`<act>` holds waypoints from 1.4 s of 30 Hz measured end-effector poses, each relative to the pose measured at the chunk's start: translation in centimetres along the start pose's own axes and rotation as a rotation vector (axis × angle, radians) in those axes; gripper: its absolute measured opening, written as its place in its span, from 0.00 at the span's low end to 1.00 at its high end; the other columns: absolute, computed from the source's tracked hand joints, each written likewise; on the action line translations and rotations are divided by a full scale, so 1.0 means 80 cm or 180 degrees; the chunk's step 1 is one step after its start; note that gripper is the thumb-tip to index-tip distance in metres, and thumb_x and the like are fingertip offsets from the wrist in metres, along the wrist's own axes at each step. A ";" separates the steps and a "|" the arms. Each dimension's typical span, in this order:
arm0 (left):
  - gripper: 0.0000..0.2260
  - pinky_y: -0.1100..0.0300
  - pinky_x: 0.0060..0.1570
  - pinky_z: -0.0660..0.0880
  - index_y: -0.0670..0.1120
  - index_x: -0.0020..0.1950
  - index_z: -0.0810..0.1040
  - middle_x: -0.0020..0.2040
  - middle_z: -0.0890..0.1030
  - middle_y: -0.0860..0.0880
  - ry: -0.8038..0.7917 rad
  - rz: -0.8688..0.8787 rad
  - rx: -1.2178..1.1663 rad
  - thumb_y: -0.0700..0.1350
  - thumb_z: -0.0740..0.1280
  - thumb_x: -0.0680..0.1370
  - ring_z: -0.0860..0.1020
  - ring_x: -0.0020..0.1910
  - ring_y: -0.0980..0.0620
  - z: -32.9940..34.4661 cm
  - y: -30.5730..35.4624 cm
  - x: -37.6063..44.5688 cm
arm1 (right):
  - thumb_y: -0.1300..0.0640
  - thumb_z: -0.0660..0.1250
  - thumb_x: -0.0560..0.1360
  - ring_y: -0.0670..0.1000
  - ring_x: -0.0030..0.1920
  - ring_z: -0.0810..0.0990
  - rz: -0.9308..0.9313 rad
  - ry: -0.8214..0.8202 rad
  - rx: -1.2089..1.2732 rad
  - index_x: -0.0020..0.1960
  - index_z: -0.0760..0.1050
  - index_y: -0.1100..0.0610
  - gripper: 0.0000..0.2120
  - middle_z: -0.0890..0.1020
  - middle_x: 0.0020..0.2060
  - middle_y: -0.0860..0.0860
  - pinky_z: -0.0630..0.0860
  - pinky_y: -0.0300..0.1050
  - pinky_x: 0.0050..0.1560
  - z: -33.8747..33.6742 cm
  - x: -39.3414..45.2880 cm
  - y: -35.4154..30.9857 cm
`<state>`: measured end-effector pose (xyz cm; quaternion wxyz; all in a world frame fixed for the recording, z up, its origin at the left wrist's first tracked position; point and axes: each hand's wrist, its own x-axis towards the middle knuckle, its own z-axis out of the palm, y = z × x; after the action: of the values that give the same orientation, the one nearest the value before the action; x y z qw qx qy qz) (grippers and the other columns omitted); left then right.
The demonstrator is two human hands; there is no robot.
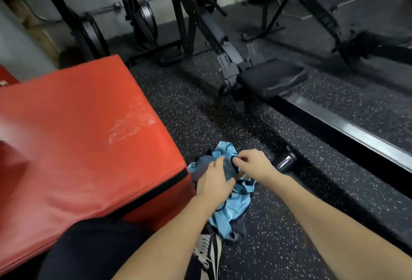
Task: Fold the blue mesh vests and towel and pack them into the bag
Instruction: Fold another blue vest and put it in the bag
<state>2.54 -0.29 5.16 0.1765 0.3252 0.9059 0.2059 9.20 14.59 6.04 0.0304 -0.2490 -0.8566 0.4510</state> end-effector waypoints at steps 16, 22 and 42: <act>0.10 0.59 0.46 0.79 0.50 0.51 0.82 0.45 0.83 0.52 0.1000 0.0401 -0.1149 0.53 0.74 0.74 0.81 0.45 0.53 -0.266 0.080 -0.035 | 0.58 0.71 0.77 0.55 0.37 0.87 -0.1177 0.0968 0.0465 0.38 0.79 0.63 0.12 0.83 0.30 0.56 0.84 0.51 0.39 -0.198 -0.050 -0.324; 0.06 0.55 0.32 0.82 0.43 0.44 0.81 0.41 0.85 0.42 0.1586 0.0328 -0.1907 0.39 0.67 0.79 0.85 0.32 0.47 -0.398 0.070 -0.064 | 0.60 0.71 0.77 0.51 0.38 0.87 -0.1753 0.1131 0.0340 0.39 0.82 0.58 0.08 0.85 0.32 0.55 0.83 0.42 0.39 -0.230 -0.075 -0.446; 0.05 0.66 0.50 0.68 0.49 0.46 0.85 0.41 0.83 0.55 0.3956 0.0826 0.0041 0.44 0.69 0.77 0.78 0.43 0.56 -0.777 -0.033 -0.228 | 0.64 0.69 0.76 0.53 0.48 0.84 -0.2920 0.1259 0.0305 0.46 0.82 0.50 0.09 0.86 0.45 0.51 0.80 0.54 0.57 -0.147 -0.030 -0.713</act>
<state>-13.78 -30.27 60.26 -0.4107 0.2532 0.7937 0.3705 -8.22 -4.36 58.39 0.3988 0.0742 -0.8339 0.3742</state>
